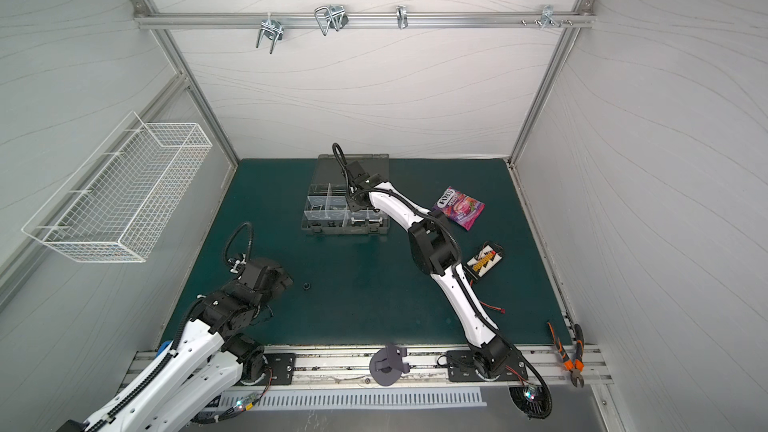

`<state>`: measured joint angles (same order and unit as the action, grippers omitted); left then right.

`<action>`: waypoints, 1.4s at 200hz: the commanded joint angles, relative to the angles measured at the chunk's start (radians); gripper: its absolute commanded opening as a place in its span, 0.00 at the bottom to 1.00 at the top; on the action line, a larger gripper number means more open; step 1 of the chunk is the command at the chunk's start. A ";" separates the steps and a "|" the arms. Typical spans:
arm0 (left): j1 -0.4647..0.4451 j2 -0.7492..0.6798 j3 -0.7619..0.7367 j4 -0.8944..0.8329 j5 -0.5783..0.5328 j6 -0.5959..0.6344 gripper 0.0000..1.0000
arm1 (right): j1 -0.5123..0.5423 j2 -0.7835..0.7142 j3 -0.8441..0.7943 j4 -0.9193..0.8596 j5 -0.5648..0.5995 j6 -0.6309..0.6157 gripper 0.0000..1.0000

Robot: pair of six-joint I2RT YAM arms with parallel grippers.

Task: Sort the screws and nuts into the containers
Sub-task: 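Carry the dark nut with the right gripper into an organizer compartment and release, then lower the left gripper onto the last dark nut while the right gripper withdraws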

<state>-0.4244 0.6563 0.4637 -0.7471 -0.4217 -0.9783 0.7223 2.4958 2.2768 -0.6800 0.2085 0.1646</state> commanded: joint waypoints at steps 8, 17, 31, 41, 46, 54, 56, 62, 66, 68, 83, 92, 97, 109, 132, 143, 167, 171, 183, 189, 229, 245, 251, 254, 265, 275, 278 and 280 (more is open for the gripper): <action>0.004 0.019 0.054 0.036 0.004 0.034 0.99 | -0.005 -0.050 0.015 -0.015 -0.005 -0.010 0.41; 0.003 0.025 0.056 0.039 0.006 0.041 0.99 | -0.006 -0.058 0.014 -0.015 -0.010 -0.009 0.41; 0.004 0.036 0.060 0.044 0.012 0.048 0.99 | -0.004 -0.075 0.009 -0.019 -0.012 -0.009 0.41; 0.004 0.041 0.063 0.048 0.018 0.056 0.99 | -0.004 -0.091 0.002 -0.020 -0.015 -0.010 0.42; 0.004 0.046 0.063 0.050 0.019 0.059 0.99 | -0.006 -0.102 -0.004 -0.019 -0.015 -0.010 0.42; 0.005 0.051 0.063 0.058 0.027 0.065 0.99 | -0.005 -0.120 -0.015 -0.017 -0.018 -0.009 0.43; 0.004 0.053 0.064 0.060 0.029 0.067 0.99 | -0.005 -0.126 -0.019 -0.017 -0.017 -0.010 0.43; 0.004 0.056 0.064 0.067 0.035 0.072 0.99 | -0.005 -0.140 -0.030 -0.015 -0.019 -0.010 0.44; 0.004 0.057 0.063 0.069 0.039 0.073 0.99 | -0.005 -0.150 -0.037 -0.014 -0.019 -0.008 0.44; 0.004 0.058 0.062 0.072 0.041 0.074 0.99 | -0.005 -0.157 -0.041 -0.012 -0.020 -0.009 0.44; 0.004 0.067 0.063 0.091 0.057 0.084 0.98 | -0.005 -0.201 -0.075 -0.011 -0.017 -0.004 0.47; 0.004 0.073 0.062 0.104 0.065 0.090 0.98 | -0.006 -0.226 -0.097 -0.010 -0.018 0.001 0.51; 0.004 0.077 0.062 0.110 0.070 0.093 0.98 | -0.007 -0.242 -0.114 -0.010 -0.018 0.003 0.52; 0.003 0.092 0.065 0.123 0.084 0.107 0.98 | -0.007 -0.282 -0.154 -0.006 -0.014 0.012 0.57; 0.004 0.137 0.080 0.138 0.115 0.131 0.99 | -0.011 -0.365 -0.254 -0.004 -0.003 0.029 0.72; 0.004 0.163 0.090 0.143 0.127 0.143 0.99 | -0.012 -0.410 -0.309 -0.001 0.010 0.043 0.83; 0.004 0.229 0.111 0.156 0.168 0.176 0.99 | -0.014 -0.511 -0.444 0.013 0.049 0.066 0.99; 0.004 0.243 0.115 0.159 0.177 0.180 0.99 | -0.015 -0.526 -0.466 0.016 0.056 0.070 0.99; 0.003 0.284 0.130 0.164 0.200 0.194 0.99 | -0.016 -0.573 -0.523 0.017 0.077 0.081 0.99; 0.004 0.305 0.137 0.168 0.216 0.201 0.99 | -0.016 -0.593 -0.548 0.017 0.085 0.086 0.99; 0.003 0.456 0.218 0.154 0.302 0.258 0.92 | -0.036 -0.729 -0.722 0.010 0.115 0.143 0.99; 0.003 0.503 0.246 0.143 0.320 0.273 0.85 | -0.047 -0.770 -0.776 0.003 0.125 0.168 0.99; 0.003 0.519 0.254 0.138 0.326 0.276 0.82 | -0.051 -0.782 -0.792 0.000 0.127 0.177 0.99; 0.003 0.526 0.258 0.137 0.330 0.276 0.80 | -0.053 -0.789 -0.800 -0.003 0.128 0.181 0.99; 0.003 0.552 0.269 0.131 0.334 0.277 0.76 | -0.060 -0.807 -0.821 -0.008 0.135 0.192 0.99; 0.003 0.574 0.277 0.125 0.337 0.279 0.73 | -0.065 -0.818 -0.834 -0.013 0.141 0.200 0.99; 0.003 0.581 0.278 0.123 0.337 0.279 0.72 | -0.066 -0.819 -0.837 -0.015 0.142 0.201 0.99; 0.003 0.584 0.279 0.120 0.338 0.279 0.72 | -0.068 -0.820 -0.838 -0.017 0.143 0.203 0.99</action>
<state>-0.4244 1.2026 0.6964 -0.6102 -0.1097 -0.7200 0.6697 1.7229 1.4662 -0.6678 0.3195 0.3241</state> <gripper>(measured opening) 0.746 0.992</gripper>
